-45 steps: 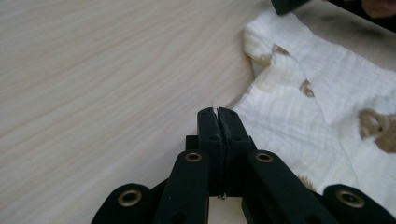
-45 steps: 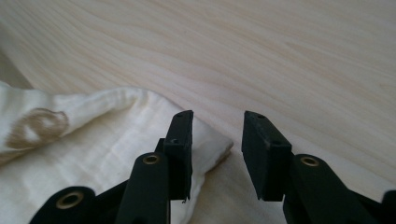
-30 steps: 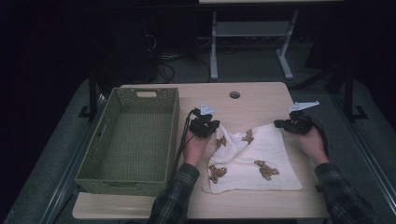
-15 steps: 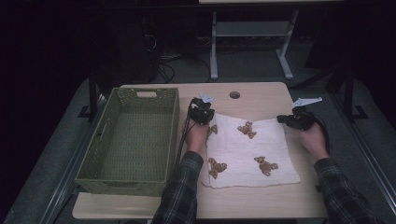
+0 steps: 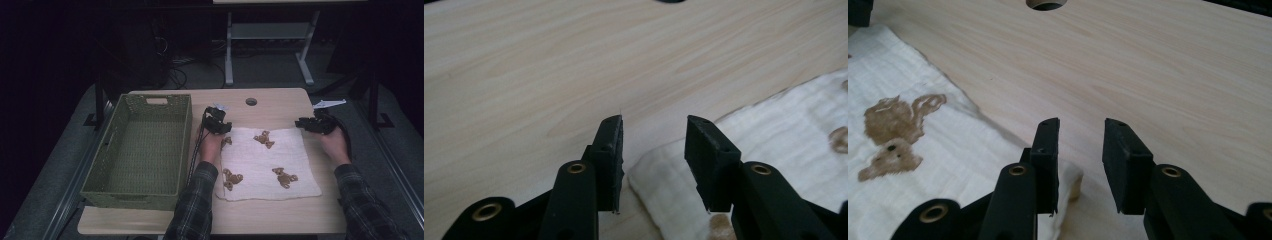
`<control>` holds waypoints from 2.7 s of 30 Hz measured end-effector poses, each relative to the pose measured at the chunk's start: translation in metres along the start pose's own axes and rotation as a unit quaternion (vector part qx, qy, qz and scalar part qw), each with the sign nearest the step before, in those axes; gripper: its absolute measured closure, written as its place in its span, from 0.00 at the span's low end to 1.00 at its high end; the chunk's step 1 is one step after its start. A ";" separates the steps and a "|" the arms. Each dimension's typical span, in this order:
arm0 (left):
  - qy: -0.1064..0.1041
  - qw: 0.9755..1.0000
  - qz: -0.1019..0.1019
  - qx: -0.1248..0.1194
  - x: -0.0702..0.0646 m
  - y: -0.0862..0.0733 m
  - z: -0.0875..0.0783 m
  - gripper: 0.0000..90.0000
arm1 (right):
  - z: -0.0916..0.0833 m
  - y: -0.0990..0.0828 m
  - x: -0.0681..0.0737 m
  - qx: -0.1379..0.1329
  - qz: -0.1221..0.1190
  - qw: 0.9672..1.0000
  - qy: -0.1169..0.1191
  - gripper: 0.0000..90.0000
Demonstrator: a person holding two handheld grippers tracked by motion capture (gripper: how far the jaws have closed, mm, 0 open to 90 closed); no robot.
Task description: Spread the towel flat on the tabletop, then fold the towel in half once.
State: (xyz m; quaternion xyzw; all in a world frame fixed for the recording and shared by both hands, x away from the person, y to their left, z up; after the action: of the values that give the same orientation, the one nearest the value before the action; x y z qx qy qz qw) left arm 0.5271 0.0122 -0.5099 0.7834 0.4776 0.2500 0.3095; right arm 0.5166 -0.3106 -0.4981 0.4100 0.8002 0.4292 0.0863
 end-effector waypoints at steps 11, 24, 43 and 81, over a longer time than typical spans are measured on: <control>-0.003 1.000 0.002 0.010 -0.001 -0.011 0.005 0.61 | 0.016 -0.012 0.006 0.051 -0.006 0.999 0.012 0.71; 0.001 1.000 0.008 0.008 -0.002 -0.012 0.005 0.62 | 0.018 -0.022 0.017 0.074 -0.025 0.996 0.044 0.91; -0.026 0.998 -0.011 -0.057 -0.007 0.013 -0.028 0.95 | -0.022 0.000 0.022 -0.013 -0.052 0.998 0.035 0.94; -0.062 0.995 0.013 -0.074 -0.046 -0.046 -0.129 0.95 | -0.077 -0.057 0.088 -0.001 -0.086 0.996 0.037 0.94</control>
State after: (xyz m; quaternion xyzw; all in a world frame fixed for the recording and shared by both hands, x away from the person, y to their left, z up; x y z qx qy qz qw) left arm 0.3922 0.0183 -0.4592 0.7783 0.4274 0.2395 0.3927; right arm 0.3882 -0.3110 -0.4750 0.3230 0.8349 0.4357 0.0933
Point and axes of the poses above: each handheld gripper's, and its own axes: z roughly forward along the jaws, y roughly out of its top, x roughly to its left, the point moved 7 cm from there along z, roughly forward along the jaws, and after that the axes turned 10 degrees about y, right-handed, at the moved point
